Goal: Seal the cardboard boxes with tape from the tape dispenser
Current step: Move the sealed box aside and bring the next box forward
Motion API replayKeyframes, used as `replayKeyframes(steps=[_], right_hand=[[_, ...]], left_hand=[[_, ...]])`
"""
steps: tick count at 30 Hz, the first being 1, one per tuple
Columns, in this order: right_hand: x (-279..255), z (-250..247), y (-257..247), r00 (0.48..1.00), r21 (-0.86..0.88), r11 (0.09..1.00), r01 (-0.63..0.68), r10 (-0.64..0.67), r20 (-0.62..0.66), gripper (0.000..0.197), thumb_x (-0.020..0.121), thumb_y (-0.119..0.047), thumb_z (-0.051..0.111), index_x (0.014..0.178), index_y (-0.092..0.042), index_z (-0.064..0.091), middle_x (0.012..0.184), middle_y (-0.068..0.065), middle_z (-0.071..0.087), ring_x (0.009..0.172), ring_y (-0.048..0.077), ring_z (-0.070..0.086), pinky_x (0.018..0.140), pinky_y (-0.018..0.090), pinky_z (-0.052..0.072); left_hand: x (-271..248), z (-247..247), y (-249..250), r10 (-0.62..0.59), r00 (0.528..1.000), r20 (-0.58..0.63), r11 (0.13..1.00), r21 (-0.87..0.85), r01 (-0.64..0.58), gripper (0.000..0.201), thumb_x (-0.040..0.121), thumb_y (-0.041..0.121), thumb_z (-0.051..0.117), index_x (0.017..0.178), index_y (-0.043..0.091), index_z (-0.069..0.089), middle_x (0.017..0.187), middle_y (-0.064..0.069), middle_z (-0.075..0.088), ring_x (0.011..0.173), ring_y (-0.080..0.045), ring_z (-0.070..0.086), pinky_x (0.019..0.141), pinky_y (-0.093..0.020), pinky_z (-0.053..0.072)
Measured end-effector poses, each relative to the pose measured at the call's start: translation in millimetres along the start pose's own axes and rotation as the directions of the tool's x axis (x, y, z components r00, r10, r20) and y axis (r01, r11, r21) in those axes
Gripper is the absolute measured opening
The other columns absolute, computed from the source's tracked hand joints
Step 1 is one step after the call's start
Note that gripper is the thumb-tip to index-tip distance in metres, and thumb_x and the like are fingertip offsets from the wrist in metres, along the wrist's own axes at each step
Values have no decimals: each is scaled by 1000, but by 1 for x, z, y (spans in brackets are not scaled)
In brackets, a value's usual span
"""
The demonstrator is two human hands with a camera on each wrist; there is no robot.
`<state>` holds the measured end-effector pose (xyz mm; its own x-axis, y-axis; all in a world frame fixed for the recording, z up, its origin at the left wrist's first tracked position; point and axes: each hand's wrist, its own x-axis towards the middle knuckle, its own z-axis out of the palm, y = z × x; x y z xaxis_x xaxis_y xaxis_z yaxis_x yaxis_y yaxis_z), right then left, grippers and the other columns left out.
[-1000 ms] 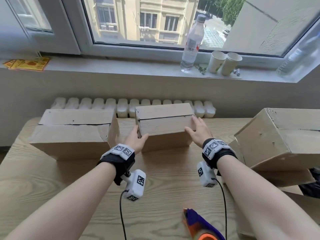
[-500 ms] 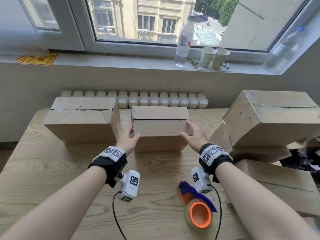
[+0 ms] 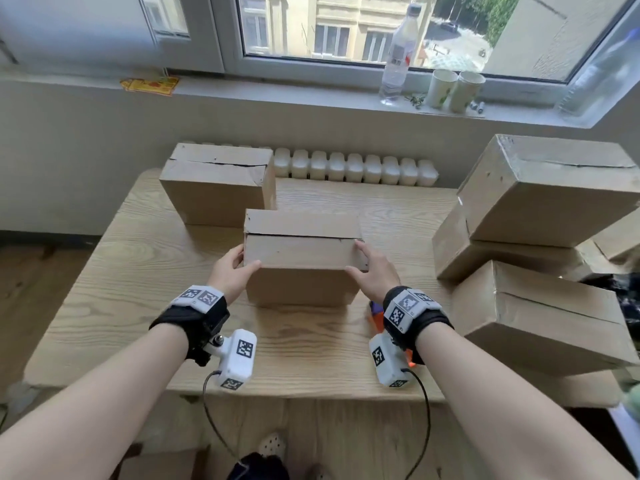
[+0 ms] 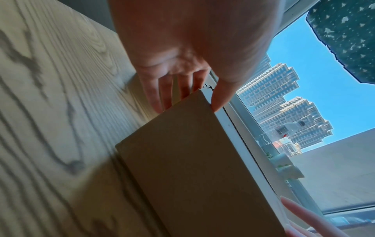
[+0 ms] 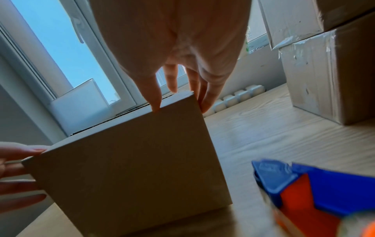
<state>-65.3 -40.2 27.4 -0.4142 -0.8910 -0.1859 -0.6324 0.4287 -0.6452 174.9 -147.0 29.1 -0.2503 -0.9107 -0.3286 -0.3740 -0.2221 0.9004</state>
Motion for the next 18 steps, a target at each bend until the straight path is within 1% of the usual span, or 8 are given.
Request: replayKeyframes(steps=[3, 7, 9, 11, 13, 15, 16, 18], right_hand=[[-15, 14, -4, 1000, -2, 1000, 4, -4, 21, 63, 90, -24, 61, 146, -18, 33, 148, 4, 39, 133, 22, 40, 112, 36, 31], [-29, 23, -7, 999, 18, 999, -35, 36, -28, 64, 90, -20, 61, 147, -16, 31, 149, 3, 37, 135, 20, 37, 113, 33, 28], [-35, 24, -5, 997, 38, 998, -50, 52, -50, 66, 89, -19, 62, 147, -16, 31, 148, 3, 39, 134, 20, 39, 112, 34, 30], [-40, 26, 1, 994, 62, 995, -78, 82, -72, 66, 88, -20, 63, 146, -18, 31, 144, 4, 43, 128, 22, 45, 108, 35, 35], [-45, 27, 12, 984, 86, 987, -136, 144, -102, 67, 87, -24, 65, 144, -18, 32, 142, 6, 45, 126, 23, 47, 106, 35, 37], [-52, 29, 25, 968, 97, 974, -204, 216, -126, 64, 86, -28, 65, 142, -15, 36, 141, 8, 47, 125, 25, 48, 103, 32, 37], [-56, 32, 33, 961, 96, 968, -233, 244, -131, 62, 86, -29, 66, 140, -14, 38, 138, 9, 49, 123, 26, 49, 101, 32, 38], [-64, 37, 48, 947, 92, 955, -281, 291, -135, 56, 85, -30, 66, 134, -14, 44, 131, 9, 54, 119, 26, 53, 98, 33, 41]], left_hand=[[-3, -14, -13, -36, 999, 16, 999, 8, 36, 48, 89, 7, 58, 135, 11, 45, 133, -5, 54, 121, -20, 50, 105, -38, 38], [-4, -16, -19, -54, 998, 38, 998, 48, 52, 55, 87, 2, 59, 138, 5, 38, 140, -10, 47, 127, -22, 46, 106, -38, 38], [-4, -14, -20, -30, 996, 81, 997, 69, 25, 63, 89, 2, 57, 144, 3, 26, 148, -10, 36, 133, -21, 38, 110, -37, 33], [-3, -12, -19, 39, 993, 107, 973, 222, -63, 75, 91, 13, 57, 149, 10, 11, 157, -7, 14, 142, -19, 20, 116, -36, 19], [-4, -8, -18, 142, 981, 133, 837, 513, -191, 77, 93, 28, 53, 150, 17, 3, 158, -3, -7, 145, -16, -1, 117, -37, 4], [-7, 1, -18, 253, 938, 237, 591, 730, -344, 74, 94, 42, 44, 150, 21, -1, 157, -2, -15, 145, -15, -11, 117, -38, -4], [-8, 6, -18, 288, 909, 301, 481, 775, -409, 73, 95, 46, 39, 150, 22, -3, 157, -1, -16, 144, -15, -14, 117, -37, -7], [-10, 17, -18, 321, 861, 394, 358, 791, -495, 69, 96, 49, 32, 150, 24, -3, 157, 0, -15, 144, -14, -14, 117, -37, -9]])
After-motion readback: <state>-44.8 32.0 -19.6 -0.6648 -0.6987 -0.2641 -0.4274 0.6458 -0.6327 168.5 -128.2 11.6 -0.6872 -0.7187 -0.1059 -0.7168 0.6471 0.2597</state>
